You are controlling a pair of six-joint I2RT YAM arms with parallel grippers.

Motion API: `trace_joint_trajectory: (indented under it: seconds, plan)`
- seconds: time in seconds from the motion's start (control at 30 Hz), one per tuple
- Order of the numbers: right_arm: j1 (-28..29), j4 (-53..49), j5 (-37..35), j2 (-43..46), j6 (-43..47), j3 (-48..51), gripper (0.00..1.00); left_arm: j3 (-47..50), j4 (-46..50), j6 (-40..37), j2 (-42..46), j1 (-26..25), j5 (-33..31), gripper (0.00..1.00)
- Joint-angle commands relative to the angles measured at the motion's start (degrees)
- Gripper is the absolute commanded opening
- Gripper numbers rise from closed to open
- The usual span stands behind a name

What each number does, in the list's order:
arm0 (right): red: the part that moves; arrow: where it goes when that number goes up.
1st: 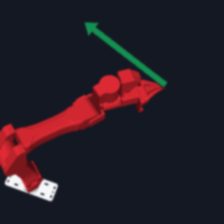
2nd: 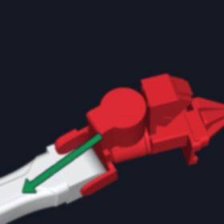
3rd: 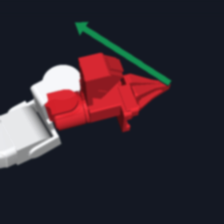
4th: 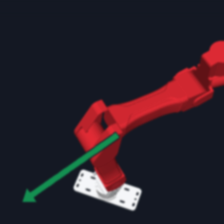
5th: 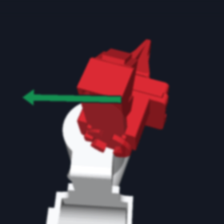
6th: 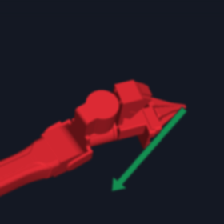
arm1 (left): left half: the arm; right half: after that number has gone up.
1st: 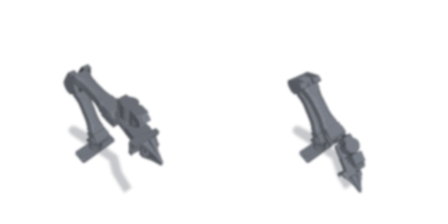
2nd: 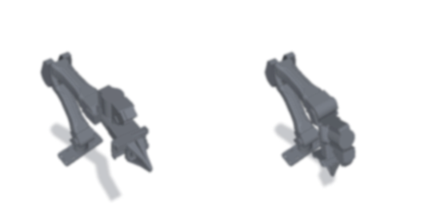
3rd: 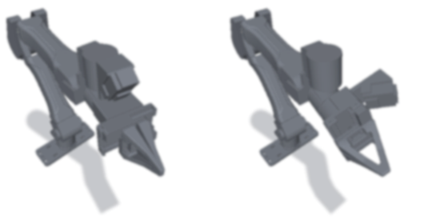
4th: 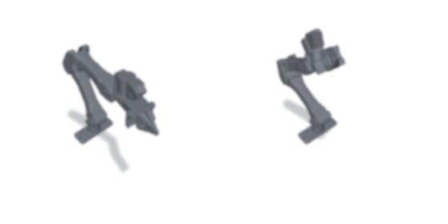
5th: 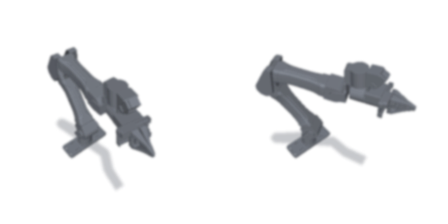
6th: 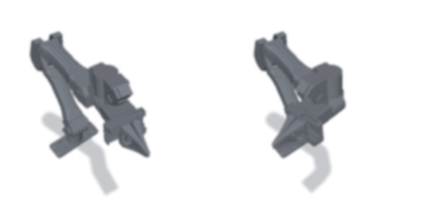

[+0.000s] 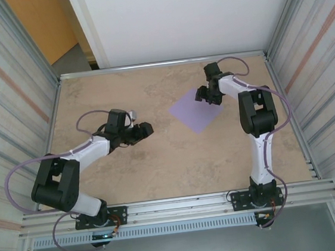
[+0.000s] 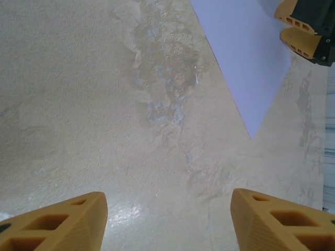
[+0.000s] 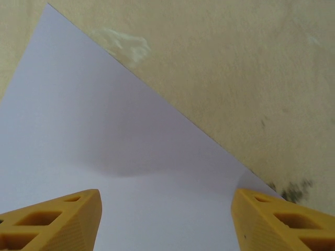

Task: Fold a paper plane with a square sheet of paper (pick it up from the middle)
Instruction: Move the square sheet of paper to the center of the table, then first fold in half a square sheet of paper at the center of the table.

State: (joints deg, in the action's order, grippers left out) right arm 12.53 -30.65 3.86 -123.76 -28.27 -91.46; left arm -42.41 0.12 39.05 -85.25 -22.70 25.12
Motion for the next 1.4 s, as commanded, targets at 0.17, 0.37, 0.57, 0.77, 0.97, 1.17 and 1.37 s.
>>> trace_joint_trajectory:
  seconds: [0.17, 0.37, 0.57, 0.77, 0.97, 1.17, 1.37]
  plan:
    - [4.69, 1.09, -4.98, 10.22, -19.54, 18.39, 0.66, -0.58, -2.95, 4.27, -1.05, -2.24, -0.42, 0.56]
    - [14.50, 2.90, -7.89, 16.06, -36.63, 27.52, 0.66, 0.79, -4.90, 8.29, -1.24, -5.30, -2.29, 0.46]
    - [21.65, 6.63, -4.26, 19.20, -46.95, 31.52, 0.61, 0.82, -5.66, 12.95, -2.34, -11.14, -5.95, 0.38]
    - [19.47, 10.47, 0.76, 23.48, -27.77, 28.23, 0.59, 0.19, -5.76, 15.87, -4.75, -14.56, -8.85, 0.32]
    - [13.18, 9.44, 15.06, 16.51, -14.51, 23.66, 0.46, -2.70, -3.83, 14.92, -7.96, -14.58, -8.95, 0.27]
    - [11.64, 5.81, 15.94, 12.38, -8.21, 19.15, 0.32, -4.84, -0.33, 13.80, -9.31, -14.57, -11.47, 0.24]
    - [11.55, 3.87, 15.42, 10.49, -6.23, 18.18, 0.30, -4.78, 2.40, 13.59, -9.57, -14.48, -14.65, 0.22]
